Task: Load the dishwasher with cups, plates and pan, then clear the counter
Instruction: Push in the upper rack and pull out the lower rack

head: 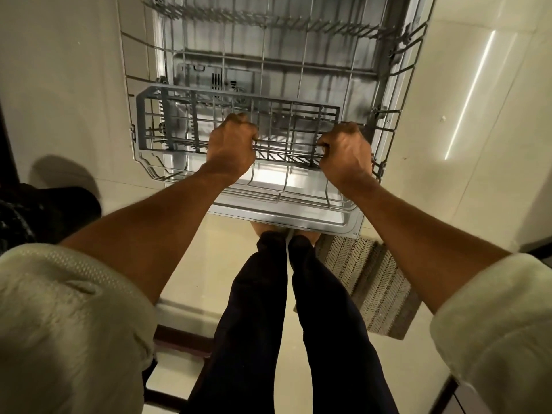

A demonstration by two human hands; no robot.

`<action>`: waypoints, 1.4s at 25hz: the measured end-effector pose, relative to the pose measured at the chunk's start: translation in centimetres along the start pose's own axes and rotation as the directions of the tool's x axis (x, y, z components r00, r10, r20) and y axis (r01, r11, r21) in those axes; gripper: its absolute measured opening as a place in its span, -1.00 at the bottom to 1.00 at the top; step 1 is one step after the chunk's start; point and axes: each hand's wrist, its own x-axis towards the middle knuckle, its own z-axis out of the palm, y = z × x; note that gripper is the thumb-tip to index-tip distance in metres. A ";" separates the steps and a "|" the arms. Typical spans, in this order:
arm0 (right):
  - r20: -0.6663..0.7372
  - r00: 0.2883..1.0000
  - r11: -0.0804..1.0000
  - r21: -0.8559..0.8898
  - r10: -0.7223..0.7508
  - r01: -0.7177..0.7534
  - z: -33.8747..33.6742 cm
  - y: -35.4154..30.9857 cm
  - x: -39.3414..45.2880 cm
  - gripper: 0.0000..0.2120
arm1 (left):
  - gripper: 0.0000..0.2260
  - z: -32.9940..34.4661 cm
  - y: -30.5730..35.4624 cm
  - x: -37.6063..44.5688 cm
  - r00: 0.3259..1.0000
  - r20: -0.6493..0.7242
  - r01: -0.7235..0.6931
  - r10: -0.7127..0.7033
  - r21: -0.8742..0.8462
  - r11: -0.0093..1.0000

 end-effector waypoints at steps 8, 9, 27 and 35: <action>0.077 0.997 0.999 -0.043 0.006 -0.003 -0.1 0.3 0.0 -0.65 | -0.75 0.7 -0.2 0.7 1.000 -0.003 -0.031 0.031 -0.018 0.999; 0.085 0.996 0.998 -0.057 0.006 -0.002 -0.1 0.3 0.0 -0.66 | -0.74 0.7 -0.3 0.9 1.000 0.005 -0.022 0.022 -0.024 0.999; 0.156 0.988 0.979 -0.203 0.005 0.027 -4.9 -5.5 -3.7 -0.65 | -0.49 -4.8 -0.3 -3.9 0.999 0.024 -0.046 0.048 -0.079 0.996; 0.199 0.975 0.950 -0.271 -0.101 0.154 -12.3 -18.5 -9.4 -0.33 | -0.33 -14.2 -1.3 -12.6 0.998 -0.033 -0.066 0.062 -0.110 0.992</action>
